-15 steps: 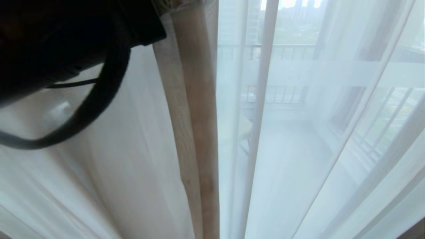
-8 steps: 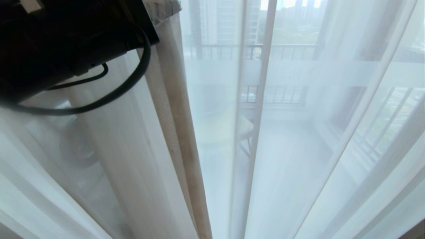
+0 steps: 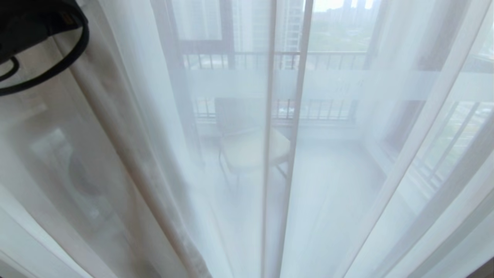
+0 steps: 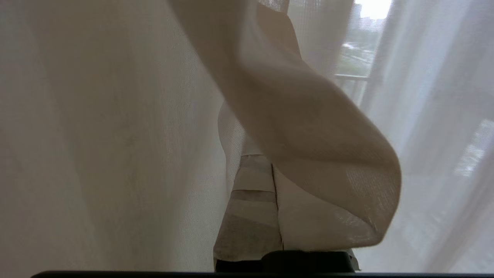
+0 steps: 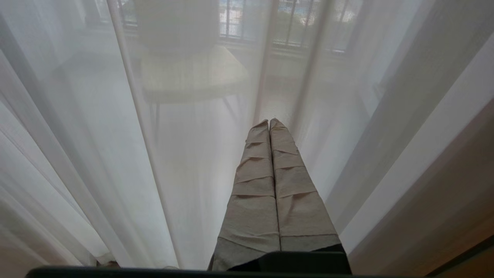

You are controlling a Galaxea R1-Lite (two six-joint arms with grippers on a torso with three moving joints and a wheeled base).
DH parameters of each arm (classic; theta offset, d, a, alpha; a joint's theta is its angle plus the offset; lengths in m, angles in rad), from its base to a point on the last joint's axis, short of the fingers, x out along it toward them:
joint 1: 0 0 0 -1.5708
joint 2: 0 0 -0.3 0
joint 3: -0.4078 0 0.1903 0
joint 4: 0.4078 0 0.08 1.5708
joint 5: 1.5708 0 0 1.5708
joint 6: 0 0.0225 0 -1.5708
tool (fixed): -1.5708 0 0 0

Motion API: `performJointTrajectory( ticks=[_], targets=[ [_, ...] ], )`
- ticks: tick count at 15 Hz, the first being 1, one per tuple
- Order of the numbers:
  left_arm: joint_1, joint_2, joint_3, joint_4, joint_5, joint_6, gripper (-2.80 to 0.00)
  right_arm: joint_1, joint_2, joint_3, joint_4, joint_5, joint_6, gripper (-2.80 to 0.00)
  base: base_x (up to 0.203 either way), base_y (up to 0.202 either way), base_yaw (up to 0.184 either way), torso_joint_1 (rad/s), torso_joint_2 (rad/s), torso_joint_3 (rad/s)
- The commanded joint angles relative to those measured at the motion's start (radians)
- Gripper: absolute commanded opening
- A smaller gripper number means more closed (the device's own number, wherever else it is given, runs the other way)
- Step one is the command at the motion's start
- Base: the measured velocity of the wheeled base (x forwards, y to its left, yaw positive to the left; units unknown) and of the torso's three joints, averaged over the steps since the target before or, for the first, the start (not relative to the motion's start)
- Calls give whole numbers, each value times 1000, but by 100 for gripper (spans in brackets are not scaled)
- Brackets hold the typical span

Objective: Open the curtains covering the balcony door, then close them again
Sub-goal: Close the inner curtains on both sides

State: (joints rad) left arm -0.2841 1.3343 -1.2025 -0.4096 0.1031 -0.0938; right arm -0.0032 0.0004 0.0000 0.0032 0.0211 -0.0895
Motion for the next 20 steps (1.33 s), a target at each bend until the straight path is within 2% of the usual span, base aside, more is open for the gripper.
performJointTrajectory(
  ticks=[1,3,8,9,13,17,20],
  targets=[
    [45,-91,29,72,111,10,-280,0,0,0,0,0,-1,-280,0,0,0,0,0,0],
    [48,-127,70,100,158,12,-280,0,0,0,0,0,-1,-280,0,0,0,0,0,0],
    [42,-143,79,103,159,14,-280,0,0,0,0,0,-1,-280,0,0,0,0,0,0],
    [40,-149,82,104,159,15,0,0,0,0,0,0,-1,-280,0,0,0,0,0,0],
    [42,-223,120,123,159,15,0,0,0,0,0,0,-2,-280,0,0,0,0,0,0],
    [43,-387,161,245,160,20,0,0,0,0,0,0,-1,-280,0,0,0,0,0,0],
    [45,-552,233,316,168,64,0,0,0,0,0,0,-1,-280,0,0,0,0,0,0]
  ],
)
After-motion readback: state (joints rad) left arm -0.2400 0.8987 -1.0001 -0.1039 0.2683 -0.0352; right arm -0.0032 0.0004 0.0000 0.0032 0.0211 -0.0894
